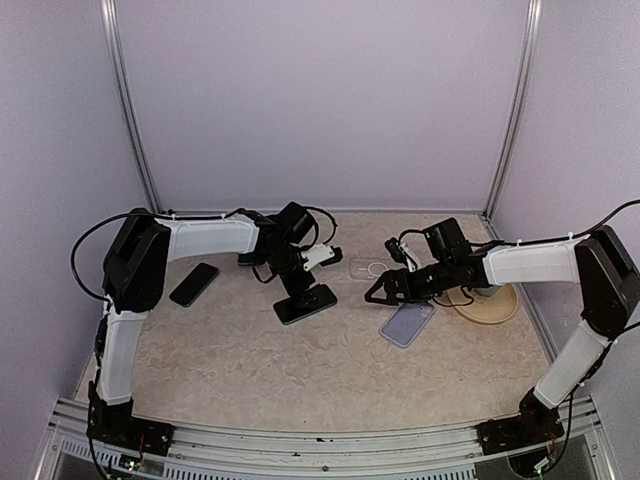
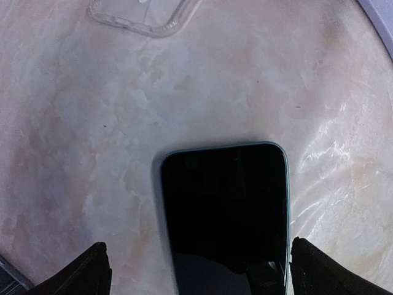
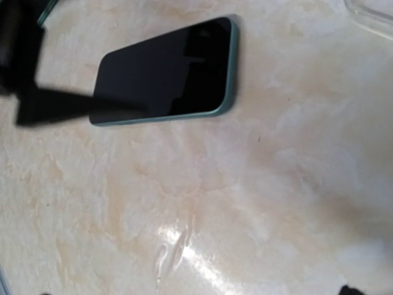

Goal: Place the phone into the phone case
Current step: Pick up the phone from the center of the board.

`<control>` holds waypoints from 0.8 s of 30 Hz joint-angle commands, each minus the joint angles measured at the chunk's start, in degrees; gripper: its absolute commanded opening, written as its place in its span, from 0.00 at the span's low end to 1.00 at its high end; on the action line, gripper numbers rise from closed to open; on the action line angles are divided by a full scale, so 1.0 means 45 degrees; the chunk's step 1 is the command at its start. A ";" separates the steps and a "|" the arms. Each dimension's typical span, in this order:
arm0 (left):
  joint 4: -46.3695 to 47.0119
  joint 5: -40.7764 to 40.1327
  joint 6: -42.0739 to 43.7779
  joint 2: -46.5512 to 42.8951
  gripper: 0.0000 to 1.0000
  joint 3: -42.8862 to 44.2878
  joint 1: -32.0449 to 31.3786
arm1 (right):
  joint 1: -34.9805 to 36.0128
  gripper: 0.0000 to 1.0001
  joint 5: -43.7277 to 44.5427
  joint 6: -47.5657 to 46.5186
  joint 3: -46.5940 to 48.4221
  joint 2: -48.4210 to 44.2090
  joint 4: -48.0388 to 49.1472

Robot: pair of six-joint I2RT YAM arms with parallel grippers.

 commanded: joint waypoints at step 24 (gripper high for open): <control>-0.4594 0.0115 0.0408 0.3024 0.98 0.3680 -0.0584 | 0.0233 1.00 -0.0051 0.0012 -0.0039 -0.0127 0.0109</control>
